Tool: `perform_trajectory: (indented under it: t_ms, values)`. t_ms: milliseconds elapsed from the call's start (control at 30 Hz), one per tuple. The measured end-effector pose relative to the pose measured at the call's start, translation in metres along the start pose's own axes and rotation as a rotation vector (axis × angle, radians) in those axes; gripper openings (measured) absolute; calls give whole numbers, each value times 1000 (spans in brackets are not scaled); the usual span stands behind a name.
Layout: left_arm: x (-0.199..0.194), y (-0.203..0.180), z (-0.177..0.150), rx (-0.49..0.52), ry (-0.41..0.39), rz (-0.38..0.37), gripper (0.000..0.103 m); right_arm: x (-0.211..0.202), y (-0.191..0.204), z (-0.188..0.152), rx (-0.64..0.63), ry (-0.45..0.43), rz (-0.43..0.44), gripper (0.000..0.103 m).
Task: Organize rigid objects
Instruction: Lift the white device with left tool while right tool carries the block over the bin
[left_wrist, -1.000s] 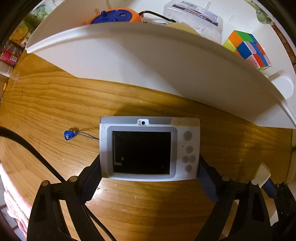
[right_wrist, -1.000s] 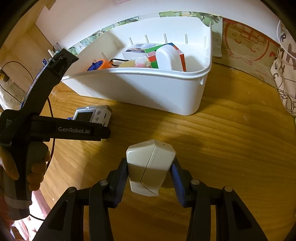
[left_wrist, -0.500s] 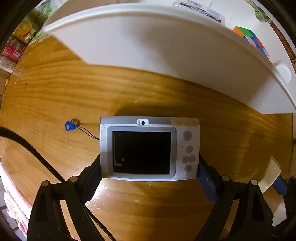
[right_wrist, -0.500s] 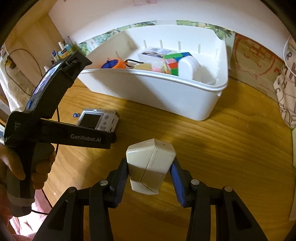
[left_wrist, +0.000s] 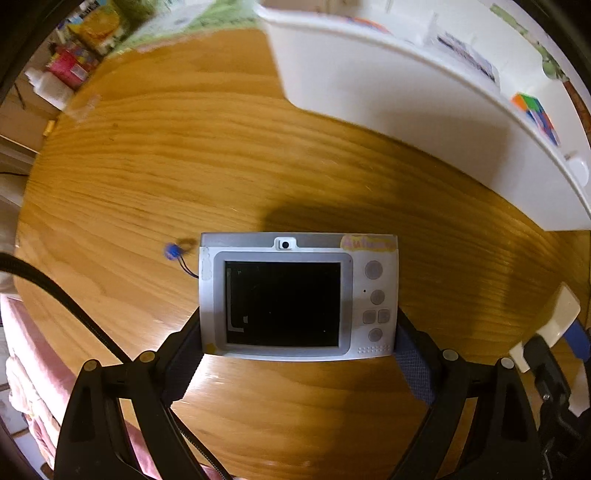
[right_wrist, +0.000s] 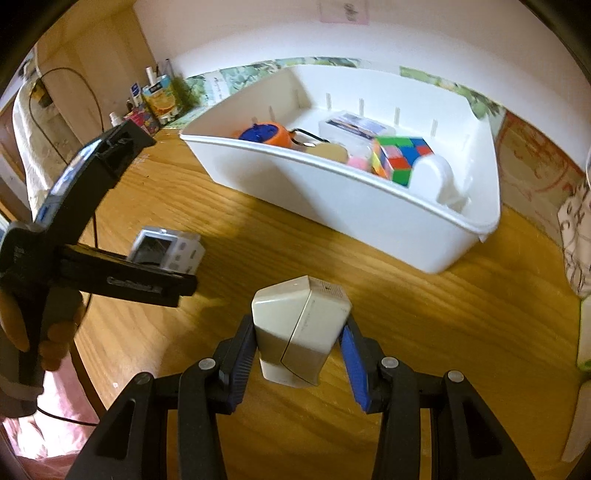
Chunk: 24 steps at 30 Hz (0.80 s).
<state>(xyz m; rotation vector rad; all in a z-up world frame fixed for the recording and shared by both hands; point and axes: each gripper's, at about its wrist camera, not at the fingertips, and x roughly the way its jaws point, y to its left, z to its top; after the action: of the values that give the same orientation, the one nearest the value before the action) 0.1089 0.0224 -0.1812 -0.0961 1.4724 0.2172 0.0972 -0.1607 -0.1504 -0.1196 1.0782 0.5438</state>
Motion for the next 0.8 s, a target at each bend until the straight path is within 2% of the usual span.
perform_trajectory:
  t_ms: [167, 367, 567, 600, 800]
  values:
    - [-25, 15, 3, 2, -87, 12, 93, -2, 12, 7, -41, -38, -11, 45]
    - [-60, 24, 12, 10, -212, 39, 93, -10, 17, 18, -29, -130, -27, 45]
    - [-91, 35, 27, 48, -356, 13, 93, -24, 20, 29, -45, -260, -52, 45]
    - [-90, 40, 39, 61, -380, 10, 93, -27, 21, 30, -54, -290, -60, 45]
    - [-104, 43, 52, 112, -518, -27, 93, -34, 27, 36, -102, -381, -121, 45]
